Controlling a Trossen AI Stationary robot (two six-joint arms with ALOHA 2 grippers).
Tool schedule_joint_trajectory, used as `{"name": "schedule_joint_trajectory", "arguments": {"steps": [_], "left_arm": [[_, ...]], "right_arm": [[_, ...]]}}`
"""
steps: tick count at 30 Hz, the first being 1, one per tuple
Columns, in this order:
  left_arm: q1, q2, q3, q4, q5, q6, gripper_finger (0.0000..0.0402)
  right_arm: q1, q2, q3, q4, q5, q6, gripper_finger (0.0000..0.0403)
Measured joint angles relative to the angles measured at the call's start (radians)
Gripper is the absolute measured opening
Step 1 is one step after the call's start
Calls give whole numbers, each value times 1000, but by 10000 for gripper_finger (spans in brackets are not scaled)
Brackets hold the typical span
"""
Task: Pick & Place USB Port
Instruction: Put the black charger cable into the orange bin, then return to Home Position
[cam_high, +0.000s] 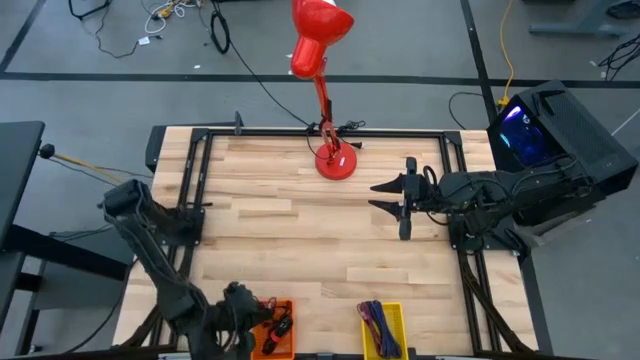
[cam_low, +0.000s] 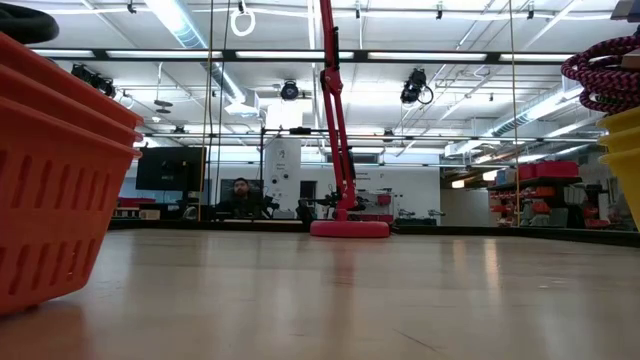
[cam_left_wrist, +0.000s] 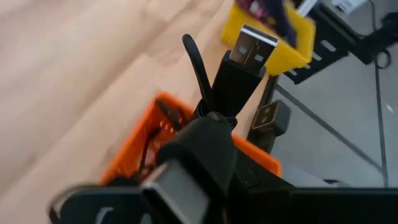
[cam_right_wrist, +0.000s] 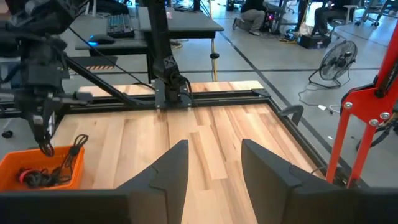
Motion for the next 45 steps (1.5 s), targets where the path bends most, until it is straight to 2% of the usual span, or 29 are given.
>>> {"name": "schedule_joint_trajectory", "arguments": {"steps": [8, 31, 45], "left_arm": [[-49, 76, 0, 40, 30, -189, 0], [-40, 120, 0, 49, 90, -235, 2], [-34, 121, 1, 56, 88, -223, 89]], "right_arm": [[0, 0, 0, -7, 0, -19, 150], [-1, 1, 0, -40, 0, -15, 150], [-1, 1, 0, -45, 0, -14, 150]]}}
